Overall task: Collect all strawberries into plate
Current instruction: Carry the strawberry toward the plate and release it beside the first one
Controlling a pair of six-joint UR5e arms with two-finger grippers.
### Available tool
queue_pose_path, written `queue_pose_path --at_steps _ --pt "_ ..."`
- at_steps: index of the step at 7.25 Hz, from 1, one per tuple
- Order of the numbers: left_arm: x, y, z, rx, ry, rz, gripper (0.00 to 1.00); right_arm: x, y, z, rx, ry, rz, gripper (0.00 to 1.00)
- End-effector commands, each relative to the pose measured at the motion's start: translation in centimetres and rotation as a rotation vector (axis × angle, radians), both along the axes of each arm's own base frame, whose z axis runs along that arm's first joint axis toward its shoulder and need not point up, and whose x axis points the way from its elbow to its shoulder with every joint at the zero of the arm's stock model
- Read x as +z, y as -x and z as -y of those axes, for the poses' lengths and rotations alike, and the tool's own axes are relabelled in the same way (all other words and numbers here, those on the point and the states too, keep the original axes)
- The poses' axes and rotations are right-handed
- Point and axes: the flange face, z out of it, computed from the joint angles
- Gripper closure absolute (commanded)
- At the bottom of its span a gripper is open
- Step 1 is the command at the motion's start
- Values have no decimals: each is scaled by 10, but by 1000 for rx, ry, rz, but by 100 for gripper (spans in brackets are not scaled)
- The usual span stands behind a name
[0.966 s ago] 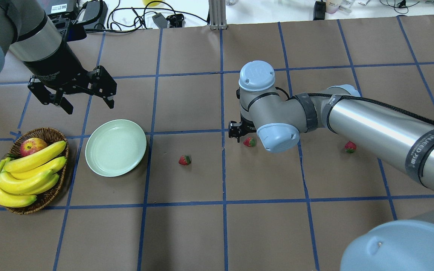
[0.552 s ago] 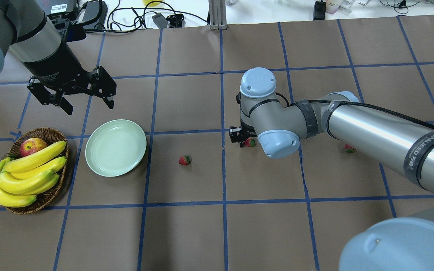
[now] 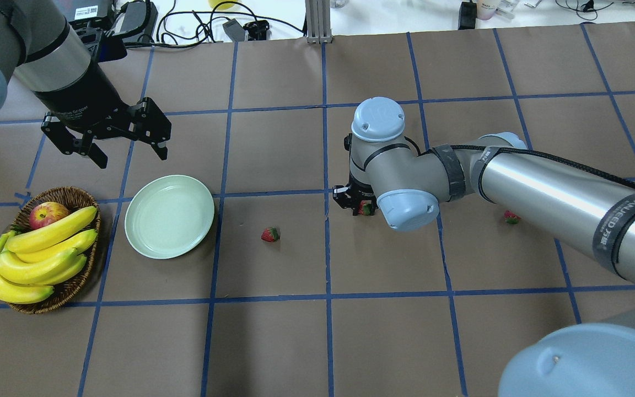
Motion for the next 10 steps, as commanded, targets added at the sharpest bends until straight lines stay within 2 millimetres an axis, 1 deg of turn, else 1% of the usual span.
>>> queue_pose_path --at_steps 1,2,3,4,5,6,7,8,9,10 --pt "-2 0 0 0 -2 -1 0 18 -53 -13 -71 -35 161 100" --pt "0 0 0 0 1 0 0 19 -77 -17 -104 -41 162 99" --pt "-1 -1 0 1 -1 1 0 6 -99 -26 -90 -58 149 77" --pt "1 -1 0 1 2 1 0 6 -109 -26 -79 -52 146 75" --pt "1 -1 -1 1 4 1 0 7 -110 -24 -75 -44 136 7" --pt "1 -1 -1 1 4 1 0 14 -110 -22 -69 -34 140 0" --pt "-3 -1 0 26 -4 1 0 27 -105 -22 -58 0 109 0" --pt "-1 0 -1 14 1 -1 0 29 -91 -16 16 67 -9 0" --pt "0 0 -2 9 2 0 0 40 -75 -11 43 112 -69 0" --pt "1 -3 -1 12 5 2 0 55 -43 2 17 118 -113 0"
